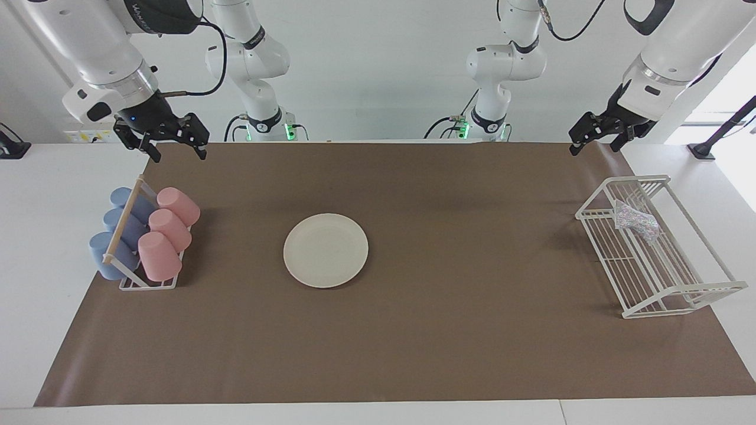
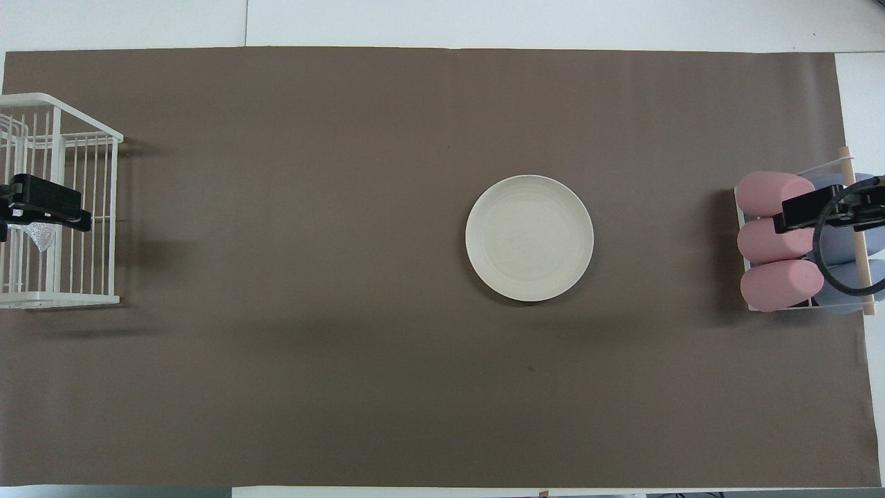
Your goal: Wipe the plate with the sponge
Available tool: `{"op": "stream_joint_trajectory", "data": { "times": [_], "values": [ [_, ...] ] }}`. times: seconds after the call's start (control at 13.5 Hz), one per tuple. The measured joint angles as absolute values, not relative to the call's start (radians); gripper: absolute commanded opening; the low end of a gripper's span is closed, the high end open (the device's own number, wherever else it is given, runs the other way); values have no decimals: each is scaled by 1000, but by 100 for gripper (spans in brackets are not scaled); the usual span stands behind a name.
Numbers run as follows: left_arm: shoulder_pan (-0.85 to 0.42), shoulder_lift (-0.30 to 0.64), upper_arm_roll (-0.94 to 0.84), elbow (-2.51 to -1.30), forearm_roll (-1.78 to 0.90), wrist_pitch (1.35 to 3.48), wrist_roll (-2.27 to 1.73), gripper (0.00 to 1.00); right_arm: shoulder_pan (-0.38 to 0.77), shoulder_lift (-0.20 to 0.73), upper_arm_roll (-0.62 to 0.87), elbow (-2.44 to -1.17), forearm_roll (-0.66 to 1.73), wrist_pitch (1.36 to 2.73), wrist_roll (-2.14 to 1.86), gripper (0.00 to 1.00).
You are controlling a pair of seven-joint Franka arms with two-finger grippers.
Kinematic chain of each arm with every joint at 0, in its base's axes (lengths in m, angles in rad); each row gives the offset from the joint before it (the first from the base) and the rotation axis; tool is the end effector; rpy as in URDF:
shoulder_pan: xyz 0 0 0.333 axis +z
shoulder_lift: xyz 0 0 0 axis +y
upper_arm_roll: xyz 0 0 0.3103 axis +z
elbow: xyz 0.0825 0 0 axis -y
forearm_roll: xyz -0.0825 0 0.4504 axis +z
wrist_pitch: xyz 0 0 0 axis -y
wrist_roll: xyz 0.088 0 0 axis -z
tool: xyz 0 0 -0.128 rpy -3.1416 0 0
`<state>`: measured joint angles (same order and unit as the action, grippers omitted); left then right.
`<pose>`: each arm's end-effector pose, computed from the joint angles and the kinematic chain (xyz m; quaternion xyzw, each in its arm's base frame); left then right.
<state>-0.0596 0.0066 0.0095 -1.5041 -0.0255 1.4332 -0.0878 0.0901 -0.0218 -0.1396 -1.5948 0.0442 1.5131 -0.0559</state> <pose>0.6061 -0.0340 0.6178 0.9990 0.0176 -0.0395 0.0100 0.6060 -0.0249 0.5935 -0.9993 -0.0039 0.0288 0.0252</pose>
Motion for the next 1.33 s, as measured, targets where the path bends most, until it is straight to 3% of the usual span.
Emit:
{"op": "stream_joint_trajectory", "data": {
  "times": [0.74, 1.04, 1.33],
  "values": [
    [-41, 3, 19, -1547, -7, 1501, -125, 100, 90, -22, -139, -1595, 44, 1513, -56, 100],
    [-53, 10, 3, -1616, 171, 1560, -146, 100, 90, -22, -139, -1595, 44, 1513, -56, 100],
    [-118, 95, -1, -1714, 439, 1668, -163, 100, 90, -22, -139, -1595, 44, 1513, -56, 100]
  ]
}}
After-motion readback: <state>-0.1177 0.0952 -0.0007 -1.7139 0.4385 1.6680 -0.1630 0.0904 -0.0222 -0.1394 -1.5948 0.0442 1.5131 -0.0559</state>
